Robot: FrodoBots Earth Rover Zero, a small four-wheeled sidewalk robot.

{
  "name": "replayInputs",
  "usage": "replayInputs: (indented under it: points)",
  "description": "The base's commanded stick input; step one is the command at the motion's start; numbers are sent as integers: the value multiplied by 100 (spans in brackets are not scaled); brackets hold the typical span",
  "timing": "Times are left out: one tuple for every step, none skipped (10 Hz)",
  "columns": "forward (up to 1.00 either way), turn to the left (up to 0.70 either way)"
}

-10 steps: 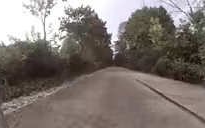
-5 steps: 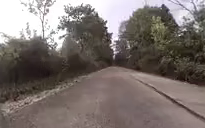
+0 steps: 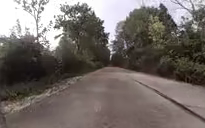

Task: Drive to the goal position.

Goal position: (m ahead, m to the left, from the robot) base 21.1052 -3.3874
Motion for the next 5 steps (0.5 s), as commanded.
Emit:
replayInputs:
  points:
    - [70, 0]
    - [70, 0]
    - [70, -30]
    - [70, -23]
    - [70, 0]
